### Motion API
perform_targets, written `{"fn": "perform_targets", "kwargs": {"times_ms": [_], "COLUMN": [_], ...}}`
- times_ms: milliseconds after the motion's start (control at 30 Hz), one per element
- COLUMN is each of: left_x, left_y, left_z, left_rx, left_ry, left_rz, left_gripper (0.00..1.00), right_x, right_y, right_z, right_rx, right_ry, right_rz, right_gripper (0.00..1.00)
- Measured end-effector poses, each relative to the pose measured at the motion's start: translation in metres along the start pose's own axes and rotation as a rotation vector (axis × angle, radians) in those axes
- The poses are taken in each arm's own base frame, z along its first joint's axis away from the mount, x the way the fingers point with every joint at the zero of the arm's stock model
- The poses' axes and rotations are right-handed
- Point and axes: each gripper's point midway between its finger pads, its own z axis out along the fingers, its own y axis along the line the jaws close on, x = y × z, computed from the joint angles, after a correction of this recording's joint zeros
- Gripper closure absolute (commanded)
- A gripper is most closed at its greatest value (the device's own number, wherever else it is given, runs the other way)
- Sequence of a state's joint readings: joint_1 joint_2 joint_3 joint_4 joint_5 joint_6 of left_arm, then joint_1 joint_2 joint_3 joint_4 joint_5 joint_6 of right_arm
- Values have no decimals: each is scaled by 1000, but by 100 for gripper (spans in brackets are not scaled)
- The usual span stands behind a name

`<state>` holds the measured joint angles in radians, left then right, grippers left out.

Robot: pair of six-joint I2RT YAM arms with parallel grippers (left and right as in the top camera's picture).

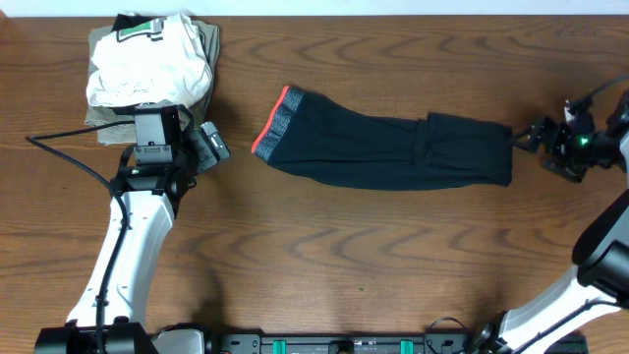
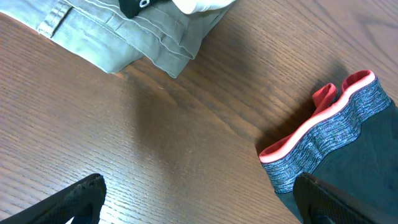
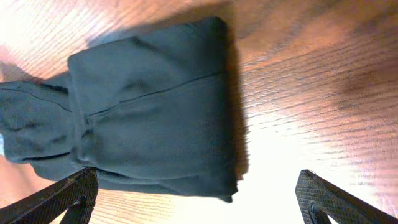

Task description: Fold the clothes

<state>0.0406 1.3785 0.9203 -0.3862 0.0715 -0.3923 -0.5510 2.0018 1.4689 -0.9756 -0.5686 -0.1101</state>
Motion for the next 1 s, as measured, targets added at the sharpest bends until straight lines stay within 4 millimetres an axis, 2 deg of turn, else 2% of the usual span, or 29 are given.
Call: {"fn": "perform_targets", "kwargs": {"times_ms": [367, 767, 1000], "left_x": [0, 0, 0], "left_y": [0, 0, 0], "left_z": [0, 0, 0], "left_rx": [0, 0, 0], "left_ry": [0, 0, 0], "left_rz": [0, 0, 0], "left_gripper": [2, 2, 2], "right_x": [6, 4, 9], "right_y": [-15, -1, 26], "right_z": [36, 42, 59], "right_rx": [-89, -182, -235], "right_ry": [64, 58, 104], "right_rz": [28, 8, -37], "right_gripper": [1, 1, 1]}}
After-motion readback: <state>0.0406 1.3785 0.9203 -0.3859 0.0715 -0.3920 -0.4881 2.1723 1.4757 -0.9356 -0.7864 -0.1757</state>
